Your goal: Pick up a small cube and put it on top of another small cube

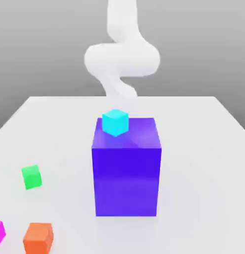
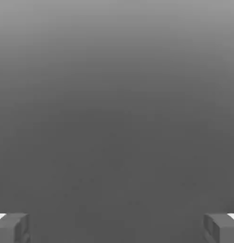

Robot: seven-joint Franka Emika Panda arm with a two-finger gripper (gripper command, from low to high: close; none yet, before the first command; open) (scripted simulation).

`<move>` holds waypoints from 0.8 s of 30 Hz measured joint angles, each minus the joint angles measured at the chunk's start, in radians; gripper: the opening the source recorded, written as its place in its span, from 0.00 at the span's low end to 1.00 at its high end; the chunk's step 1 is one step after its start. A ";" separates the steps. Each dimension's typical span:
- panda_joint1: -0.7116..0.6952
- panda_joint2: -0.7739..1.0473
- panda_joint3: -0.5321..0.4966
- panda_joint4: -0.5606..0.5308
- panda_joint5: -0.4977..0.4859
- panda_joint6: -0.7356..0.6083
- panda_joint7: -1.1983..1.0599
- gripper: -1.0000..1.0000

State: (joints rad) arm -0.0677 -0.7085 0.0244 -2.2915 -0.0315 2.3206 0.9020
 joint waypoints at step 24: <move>-0.417 0.867 -0.028 0.080 -0.143 0.204 0.868 0.50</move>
State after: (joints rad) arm -0.4850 0.1581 -0.0038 -2.2118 -0.1744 2.5250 1.7696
